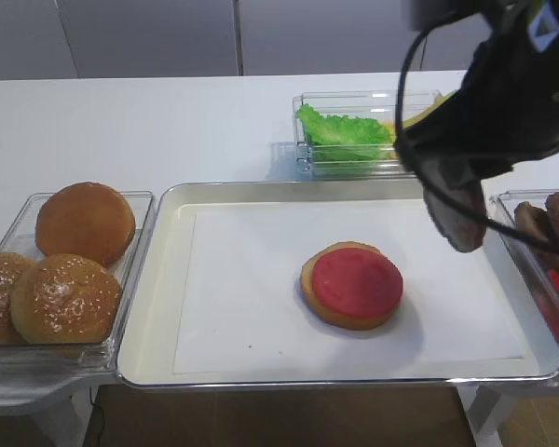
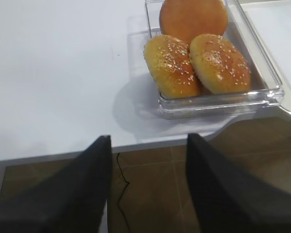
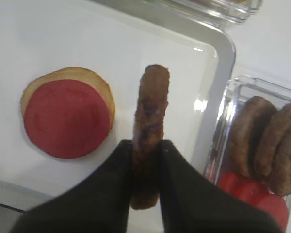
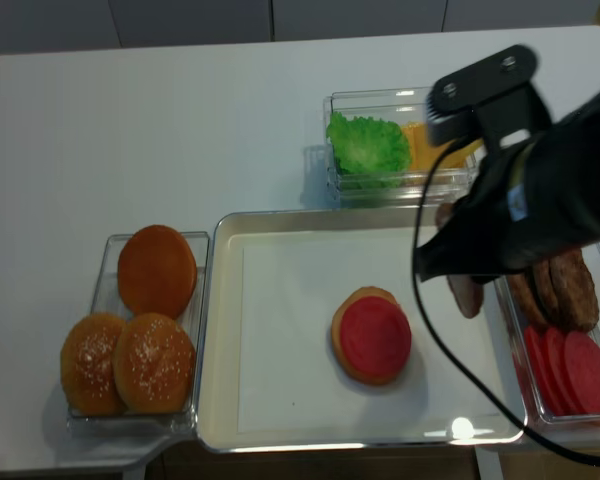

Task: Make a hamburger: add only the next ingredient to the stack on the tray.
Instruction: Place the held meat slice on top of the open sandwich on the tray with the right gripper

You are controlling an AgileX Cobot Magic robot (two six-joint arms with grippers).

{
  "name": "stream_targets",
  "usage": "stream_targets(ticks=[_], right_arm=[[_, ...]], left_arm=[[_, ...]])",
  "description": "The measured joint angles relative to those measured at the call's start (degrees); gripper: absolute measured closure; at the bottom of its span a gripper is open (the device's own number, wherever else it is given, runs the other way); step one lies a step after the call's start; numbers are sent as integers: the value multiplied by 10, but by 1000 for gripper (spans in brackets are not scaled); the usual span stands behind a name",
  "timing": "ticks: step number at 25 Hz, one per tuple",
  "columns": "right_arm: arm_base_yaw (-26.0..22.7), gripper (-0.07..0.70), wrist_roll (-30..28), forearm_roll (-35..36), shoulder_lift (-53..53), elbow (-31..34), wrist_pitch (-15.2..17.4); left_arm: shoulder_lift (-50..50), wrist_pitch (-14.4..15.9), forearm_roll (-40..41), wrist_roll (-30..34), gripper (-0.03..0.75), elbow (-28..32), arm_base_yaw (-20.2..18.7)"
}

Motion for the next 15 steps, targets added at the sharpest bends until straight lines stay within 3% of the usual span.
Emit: stream_targets(ticks=[6,15], right_arm=[[38,510,9,-19,63,-4,-33],[51,510,10,-23,115,-17,-46]], left_arm=[[0,0,0,0,347,0,0],[0,0,0,0,347,0,0]])
